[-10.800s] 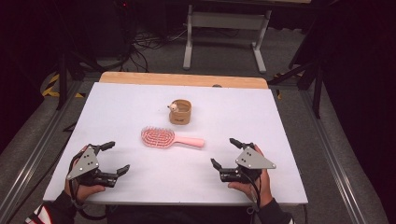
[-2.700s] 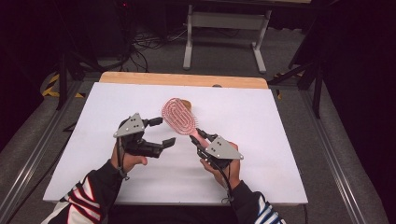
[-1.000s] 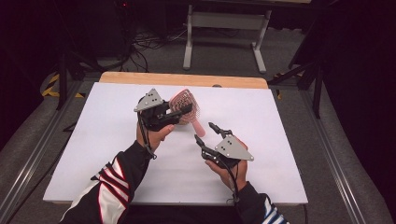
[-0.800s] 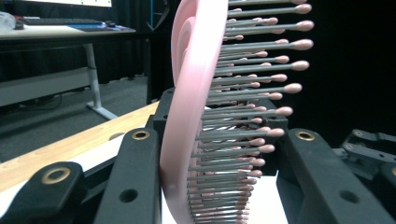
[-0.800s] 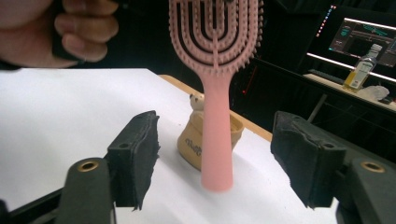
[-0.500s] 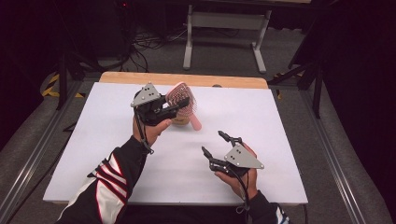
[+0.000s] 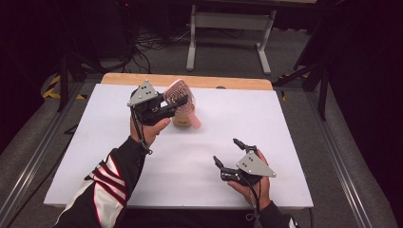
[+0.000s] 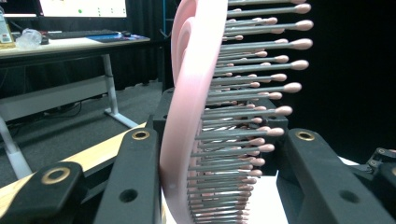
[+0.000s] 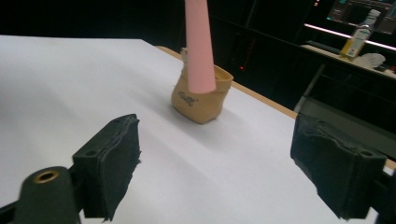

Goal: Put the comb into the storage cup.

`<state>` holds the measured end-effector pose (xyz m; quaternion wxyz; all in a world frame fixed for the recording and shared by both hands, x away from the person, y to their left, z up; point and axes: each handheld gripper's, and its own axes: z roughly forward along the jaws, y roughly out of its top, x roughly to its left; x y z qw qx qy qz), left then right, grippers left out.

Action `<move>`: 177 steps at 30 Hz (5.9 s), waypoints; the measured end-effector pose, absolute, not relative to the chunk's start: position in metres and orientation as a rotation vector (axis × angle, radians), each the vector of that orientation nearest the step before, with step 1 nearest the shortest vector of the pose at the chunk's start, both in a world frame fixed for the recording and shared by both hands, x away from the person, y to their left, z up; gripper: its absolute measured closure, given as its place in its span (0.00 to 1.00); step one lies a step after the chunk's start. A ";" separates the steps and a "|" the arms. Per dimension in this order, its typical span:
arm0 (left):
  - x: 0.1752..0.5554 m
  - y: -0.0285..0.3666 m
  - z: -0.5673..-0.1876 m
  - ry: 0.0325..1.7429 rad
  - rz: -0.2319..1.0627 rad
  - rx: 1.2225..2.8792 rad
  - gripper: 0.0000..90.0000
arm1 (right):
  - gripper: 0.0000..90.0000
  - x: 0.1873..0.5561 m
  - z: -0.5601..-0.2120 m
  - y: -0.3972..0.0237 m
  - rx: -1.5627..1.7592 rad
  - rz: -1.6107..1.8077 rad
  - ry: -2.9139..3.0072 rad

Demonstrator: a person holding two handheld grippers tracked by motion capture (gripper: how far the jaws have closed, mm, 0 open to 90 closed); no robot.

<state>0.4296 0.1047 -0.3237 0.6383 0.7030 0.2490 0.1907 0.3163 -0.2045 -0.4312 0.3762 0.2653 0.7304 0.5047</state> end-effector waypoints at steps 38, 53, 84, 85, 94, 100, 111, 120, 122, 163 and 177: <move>0.470 0.111 -0.299 0.644 0.548 1.635 0.70 | 0.12 0.316 -0.438 -0.207 0.702 1.289 1.902; 0.490 0.101 -0.314 0.717 0.552 1.660 0.70 | 0.13 0.317 -0.440 -0.206 0.707 1.306 1.914; 0.501 0.090 -0.341 0.798 0.555 1.699 0.70 | 0.13 0.319 -0.445 -0.202 0.699 1.293 1.965; 0.502 0.090 -0.344 0.800 0.551 1.703 0.70 | 0.13 0.319 -0.445 -0.202 0.698 1.295 1.965; 0.505 0.089 -0.360 0.825 0.514 1.701 0.70 | 0.13 0.319 -0.446 -0.201 0.694 1.292 1.975; 0.504 0.090 -0.364 0.832 0.493 1.685 0.70 | 0.13 0.320 -0.446 -0.201 0.699 1.294 1.979; 0.508 0.093 -0.364 0.860 0.547 1.688 0.66 | 0.13 0.321 -0.448 -0.200 0.697 1.284 2.002; 0.512 0.100 -0.366 0.909 0.614 1.701 0.63 | 0.13 0.321 -0.449 -0.200 0.696 1.281 2.008; 0.514 0.101 -0.366 0.913 0.617 1.704 0.62 | 0.13 0.322 -0.449 -0.200 0.699 1.282 2.009; 0.520 0.150 -0.384 1.039 0.572 1.560 0.49 | 0.13 0.322 -0.450 -0.197 0.692 1.273 2.023; 0.516 0.160 -0.388 0.978 0.589 1.593 0.34 | 0.13 0.322 -0.450 -0.198 0.694 1.273 2.023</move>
